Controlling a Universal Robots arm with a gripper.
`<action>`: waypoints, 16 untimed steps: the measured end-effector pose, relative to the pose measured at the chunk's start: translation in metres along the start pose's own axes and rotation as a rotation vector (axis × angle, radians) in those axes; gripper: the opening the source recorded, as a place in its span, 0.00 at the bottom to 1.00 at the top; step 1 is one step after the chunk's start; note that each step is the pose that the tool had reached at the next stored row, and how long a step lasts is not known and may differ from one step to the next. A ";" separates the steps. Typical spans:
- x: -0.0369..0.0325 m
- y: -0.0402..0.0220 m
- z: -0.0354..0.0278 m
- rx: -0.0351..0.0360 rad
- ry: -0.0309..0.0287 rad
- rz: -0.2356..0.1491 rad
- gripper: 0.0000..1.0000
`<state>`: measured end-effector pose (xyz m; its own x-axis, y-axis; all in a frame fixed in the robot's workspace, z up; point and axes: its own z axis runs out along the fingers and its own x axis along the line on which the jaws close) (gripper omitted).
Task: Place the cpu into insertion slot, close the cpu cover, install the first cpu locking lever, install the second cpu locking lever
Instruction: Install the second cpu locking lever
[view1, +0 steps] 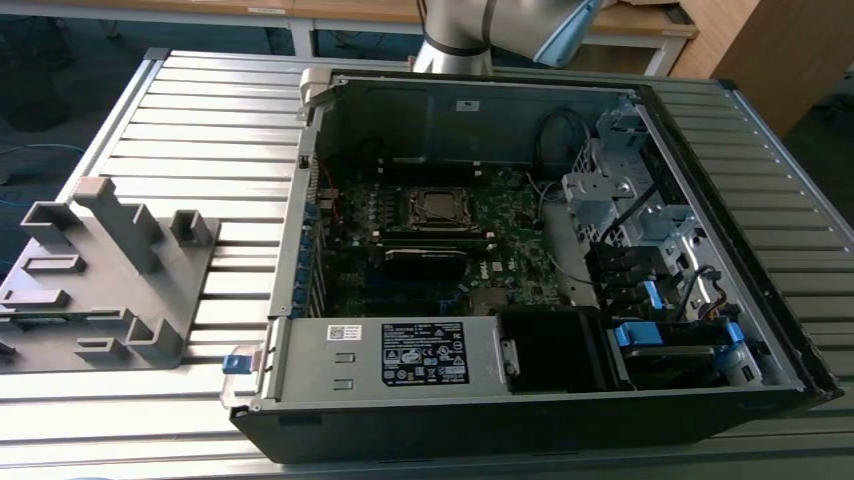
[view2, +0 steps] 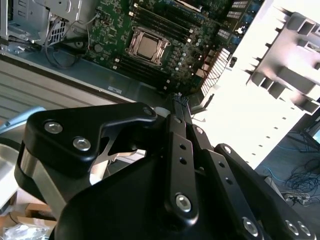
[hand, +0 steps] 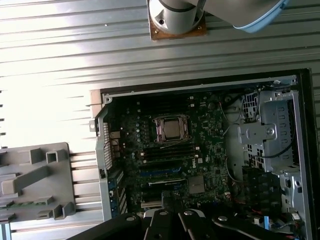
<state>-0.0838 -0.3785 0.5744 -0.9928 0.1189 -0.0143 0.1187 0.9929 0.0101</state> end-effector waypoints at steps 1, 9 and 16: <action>0.0000 0.0000 0.0001 -0.0001 -0.0001 0.000 0.10; 0.0001 -0.0001 0.0061 0.0076 -0.0025 0.000 0.10; 0.0001 0.0000 0.0085 0.0102 -0.0032 0.000 0.10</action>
<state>-0.0837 -0.3785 0.5659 -0.9928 0.1187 -0.0175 0.1187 0.9929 -0.0002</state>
